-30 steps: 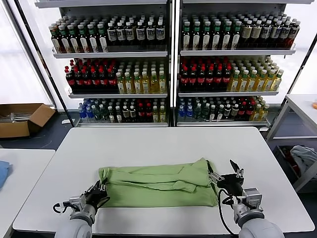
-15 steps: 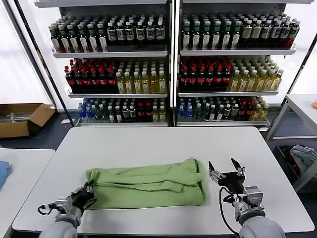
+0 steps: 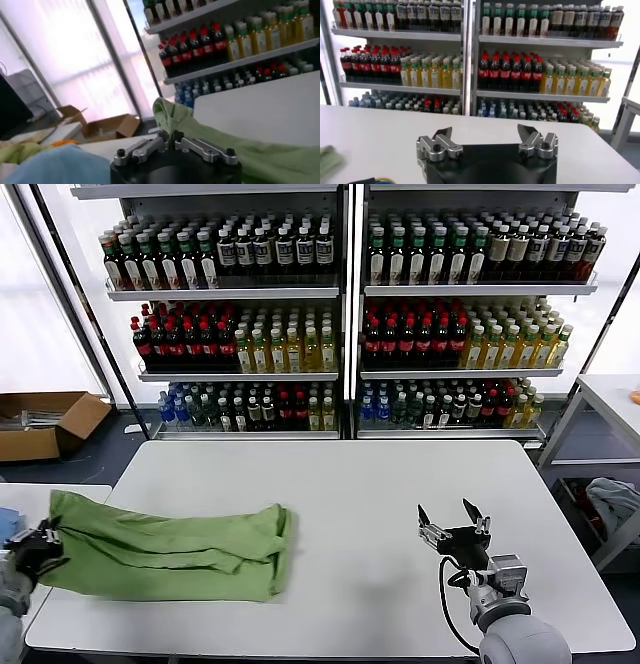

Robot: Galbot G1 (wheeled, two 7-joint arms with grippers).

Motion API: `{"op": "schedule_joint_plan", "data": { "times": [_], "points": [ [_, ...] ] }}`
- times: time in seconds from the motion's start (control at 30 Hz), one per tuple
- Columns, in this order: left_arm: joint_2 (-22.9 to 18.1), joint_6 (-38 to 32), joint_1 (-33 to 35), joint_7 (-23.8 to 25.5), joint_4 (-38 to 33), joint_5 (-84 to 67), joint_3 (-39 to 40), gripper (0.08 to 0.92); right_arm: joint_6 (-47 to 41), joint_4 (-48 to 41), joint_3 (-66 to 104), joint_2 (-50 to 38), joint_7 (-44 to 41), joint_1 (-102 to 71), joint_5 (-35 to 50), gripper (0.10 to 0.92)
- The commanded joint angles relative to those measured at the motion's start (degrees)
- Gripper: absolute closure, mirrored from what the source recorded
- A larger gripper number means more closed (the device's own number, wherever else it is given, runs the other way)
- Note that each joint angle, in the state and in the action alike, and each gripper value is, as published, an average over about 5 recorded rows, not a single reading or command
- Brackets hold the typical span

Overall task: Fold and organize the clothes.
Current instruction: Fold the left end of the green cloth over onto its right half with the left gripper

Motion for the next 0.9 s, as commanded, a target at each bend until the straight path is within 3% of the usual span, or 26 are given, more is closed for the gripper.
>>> {"op": "schedule_joint_plan", "data": {
  "times": [0.03, 0.23, 0.4, 0.9],
  "points": [
    [0.0, 1.9, 0.2, 0.0, -6.8, 0.6, 1.0, 0.892, -0.1, 0.2, 0.1, 0.0, 0.1, -0.2, -0.1, 0.203],
    [-8.3, 3.7, -0.7, -1.8, -13.3, 2.1, 12.1, 0.892, 0.2, 1.1, 0.5, 0.3, 0.1, -1.8, -0.4, 0.203],
    [-12.6, 5.2, -1.6, -3.0, -16.6, 3.9, 19.9, 0.892, 0.4, 2.1, 0.5, 0.9, 0.2, -3.3, -0.9, 0.203],
    [-17.5, 8.5, -4.1, -3.5, -17.7, 7.0, 29.1, 0.892, 1.5, 3.2, 1.0, 1.9, 0.3, -6.3, -1.9, 0.203]
  ]
}}
